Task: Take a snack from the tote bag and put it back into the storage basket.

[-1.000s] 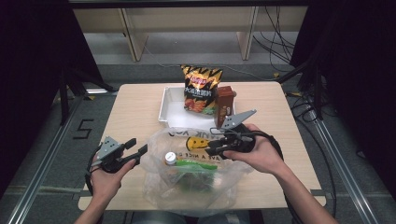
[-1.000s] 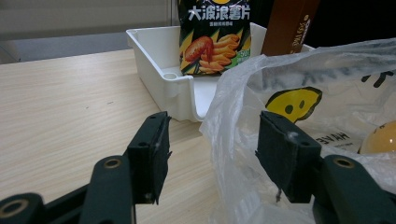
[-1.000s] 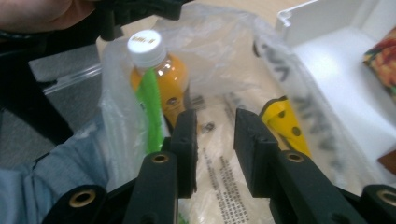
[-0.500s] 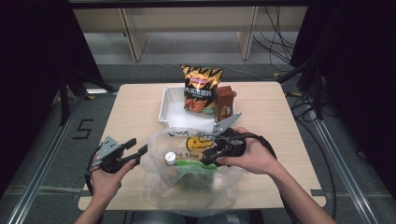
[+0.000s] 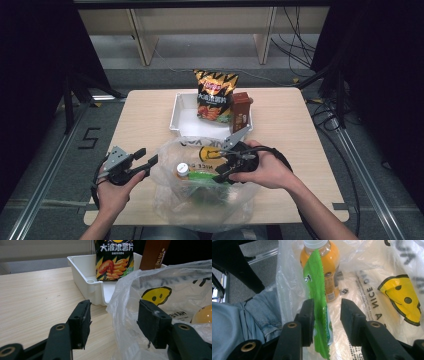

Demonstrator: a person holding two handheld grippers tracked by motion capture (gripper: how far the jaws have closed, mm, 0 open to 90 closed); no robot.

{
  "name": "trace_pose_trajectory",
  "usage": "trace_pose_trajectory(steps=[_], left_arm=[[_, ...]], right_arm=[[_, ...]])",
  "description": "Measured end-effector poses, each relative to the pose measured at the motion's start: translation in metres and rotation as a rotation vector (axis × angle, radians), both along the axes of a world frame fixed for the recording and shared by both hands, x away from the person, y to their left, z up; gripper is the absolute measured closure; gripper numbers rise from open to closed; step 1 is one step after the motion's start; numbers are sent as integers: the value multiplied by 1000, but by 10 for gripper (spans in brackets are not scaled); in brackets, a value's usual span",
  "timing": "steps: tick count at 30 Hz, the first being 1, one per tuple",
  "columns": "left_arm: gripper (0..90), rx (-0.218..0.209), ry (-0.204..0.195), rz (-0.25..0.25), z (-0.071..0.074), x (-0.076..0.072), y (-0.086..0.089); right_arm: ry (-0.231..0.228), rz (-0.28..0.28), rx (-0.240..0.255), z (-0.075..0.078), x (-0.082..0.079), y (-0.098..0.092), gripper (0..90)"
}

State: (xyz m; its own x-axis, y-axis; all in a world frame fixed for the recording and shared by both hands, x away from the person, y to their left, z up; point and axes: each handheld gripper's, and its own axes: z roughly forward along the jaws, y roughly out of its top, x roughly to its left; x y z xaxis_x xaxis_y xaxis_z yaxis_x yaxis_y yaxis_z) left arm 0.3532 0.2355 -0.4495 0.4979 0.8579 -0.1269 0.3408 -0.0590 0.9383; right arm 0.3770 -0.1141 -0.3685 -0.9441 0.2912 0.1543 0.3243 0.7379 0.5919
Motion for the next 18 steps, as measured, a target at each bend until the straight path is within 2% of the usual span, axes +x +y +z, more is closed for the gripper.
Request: trace_pose_trajectory(steps=[2, 3, 7, 8, 12, 13, 15, 16, 18], left_arm=[[437, 2, 0, -2, 0, 0, 0], [437, 3, -1, -3, 0, 0, 0], [437, 1, 0, -1, 0, 0, 0], [437, 1, 0, 0, 0, 0, 0], [437, 3, -2, -5, 0, 0, 0], [437, 2, -3, -5, 0, 0, 0], [437, 5, -2, -6, 0, 0, 0], [437, 7, -2, -6, 0, 0, 0], [437, 6, -2, -7, 0, 0, 0]], right_arm=[[-4, 22, 12, -1, 1, 2, 637], [-2, 2, 9, -1, 1, 3, 637], [-4, 12, 7, -3, 2, 7, 651], [-2, 36, 7, -4, 2, 9, 665], [3, 23, -41, 1, 1, 14, 693], [-4, 37, -48, 2, 3, 16, 703], [23, 17, -74, 7, 1, 18, 704], [2, 31, -81, 7, 3, 19, 704], [6, 22, -115, 11, 4, 22, 703]])
